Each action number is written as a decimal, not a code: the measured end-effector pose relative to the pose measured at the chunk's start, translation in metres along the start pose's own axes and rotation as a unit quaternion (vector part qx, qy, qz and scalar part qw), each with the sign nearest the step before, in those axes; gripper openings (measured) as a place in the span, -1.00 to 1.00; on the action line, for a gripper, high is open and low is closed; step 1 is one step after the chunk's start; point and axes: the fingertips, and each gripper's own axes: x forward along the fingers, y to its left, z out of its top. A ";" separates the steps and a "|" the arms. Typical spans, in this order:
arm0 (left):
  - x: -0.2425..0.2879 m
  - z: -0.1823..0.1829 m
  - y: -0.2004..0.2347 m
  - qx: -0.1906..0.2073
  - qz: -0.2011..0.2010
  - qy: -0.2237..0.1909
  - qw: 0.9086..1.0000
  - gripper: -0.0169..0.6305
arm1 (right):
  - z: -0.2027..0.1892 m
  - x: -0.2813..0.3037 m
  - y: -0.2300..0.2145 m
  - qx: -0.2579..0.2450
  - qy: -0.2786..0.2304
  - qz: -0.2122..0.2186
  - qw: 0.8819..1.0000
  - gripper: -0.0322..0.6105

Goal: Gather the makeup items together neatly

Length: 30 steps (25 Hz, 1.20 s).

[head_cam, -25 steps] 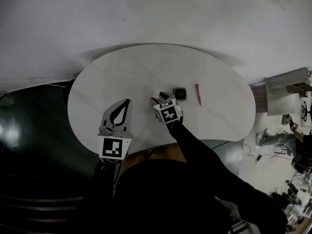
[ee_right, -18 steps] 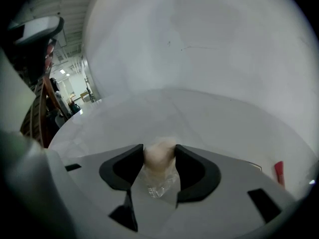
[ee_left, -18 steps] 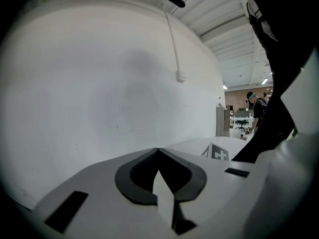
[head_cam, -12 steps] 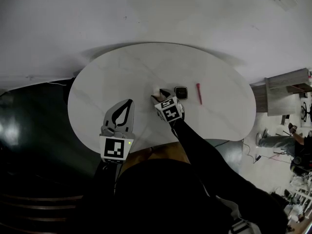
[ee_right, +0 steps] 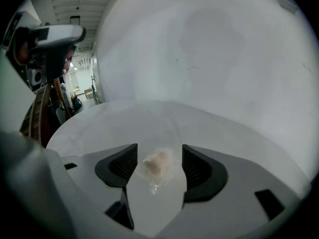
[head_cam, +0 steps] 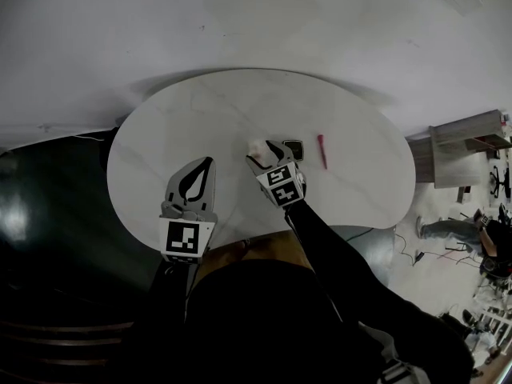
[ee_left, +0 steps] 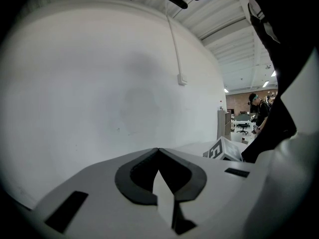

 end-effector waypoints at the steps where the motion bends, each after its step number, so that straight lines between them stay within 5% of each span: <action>1: 0.001 0.001 -0.001 -0.003 -0.002 -0.002 1.000 -0.90 | 0.006 -0.006 -0.002 0.001 -0.009 -0.002 1.000 0.00; 13: 0.026 0.034 -0.025 0.014 0.002 -0.023 1.000 -0.90 | 0.077 -0.093 -0.055 0.009 -0.137 -0.036 0.990 0.00; 20: 0.037 0.065 -0.035 0.035 0.039 -0.053 0.997 -0.90 | 0.113 -0.146 -0.078 -0.016 -0.204 -0.029 0.979 0.00; 30: 0.054 0.099 -0.058 0.055 0.083 -0.070 0.993 -0.90 | 0.119 -0.200 -0.134 -0.044 -0.250 -0.033 0.967 0.00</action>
